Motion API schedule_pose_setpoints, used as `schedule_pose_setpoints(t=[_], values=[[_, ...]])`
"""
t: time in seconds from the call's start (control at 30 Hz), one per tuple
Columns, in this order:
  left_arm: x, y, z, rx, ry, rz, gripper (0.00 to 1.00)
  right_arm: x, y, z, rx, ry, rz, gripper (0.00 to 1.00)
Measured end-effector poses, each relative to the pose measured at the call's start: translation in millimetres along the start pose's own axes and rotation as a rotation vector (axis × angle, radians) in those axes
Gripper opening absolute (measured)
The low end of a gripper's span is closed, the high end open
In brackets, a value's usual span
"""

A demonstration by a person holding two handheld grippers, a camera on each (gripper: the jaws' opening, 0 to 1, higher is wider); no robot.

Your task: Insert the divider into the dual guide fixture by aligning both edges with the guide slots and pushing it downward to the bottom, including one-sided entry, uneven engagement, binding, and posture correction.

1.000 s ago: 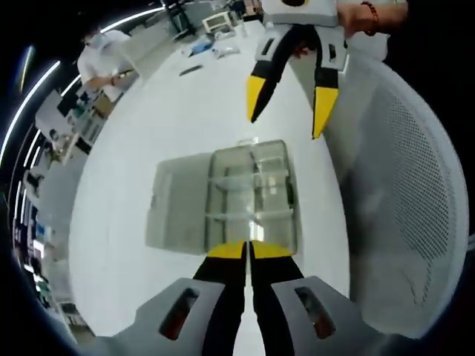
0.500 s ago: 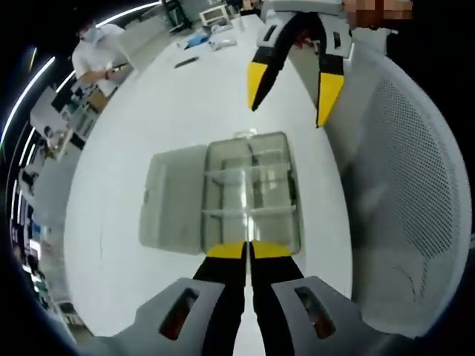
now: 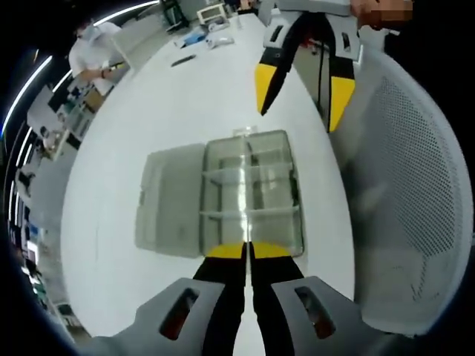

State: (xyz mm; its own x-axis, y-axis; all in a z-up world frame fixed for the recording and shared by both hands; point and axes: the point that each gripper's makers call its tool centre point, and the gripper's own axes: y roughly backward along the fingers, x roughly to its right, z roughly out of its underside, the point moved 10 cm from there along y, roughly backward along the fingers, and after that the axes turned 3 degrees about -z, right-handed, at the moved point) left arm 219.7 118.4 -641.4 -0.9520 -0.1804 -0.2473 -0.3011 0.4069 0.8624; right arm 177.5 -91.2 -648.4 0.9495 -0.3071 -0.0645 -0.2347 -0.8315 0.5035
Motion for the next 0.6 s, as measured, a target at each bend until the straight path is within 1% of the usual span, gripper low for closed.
schedule_pose_setpoints(t=[0.33, 0.5, 0.6], values=[[0.4, 0.6, 2.6, -0.019, 0.005, 0.007, 0.00, -0.3, -0.2, 0.3, -0.005, -0.002, 0.001, 0.33], [-0.2, -1.0, 0.7, -0.026, -0.002, 0.009, 0.00, -0.2, -1.2, -0.7, -0.003, 0.000, -0.001, 0.33], [-2.4, -3.1, -0.8, -0.044, -0.001, 0.015, 0.00, 0.4, -1.1, -0.6, -0.004, 0.000, 0.000, 0.33]])
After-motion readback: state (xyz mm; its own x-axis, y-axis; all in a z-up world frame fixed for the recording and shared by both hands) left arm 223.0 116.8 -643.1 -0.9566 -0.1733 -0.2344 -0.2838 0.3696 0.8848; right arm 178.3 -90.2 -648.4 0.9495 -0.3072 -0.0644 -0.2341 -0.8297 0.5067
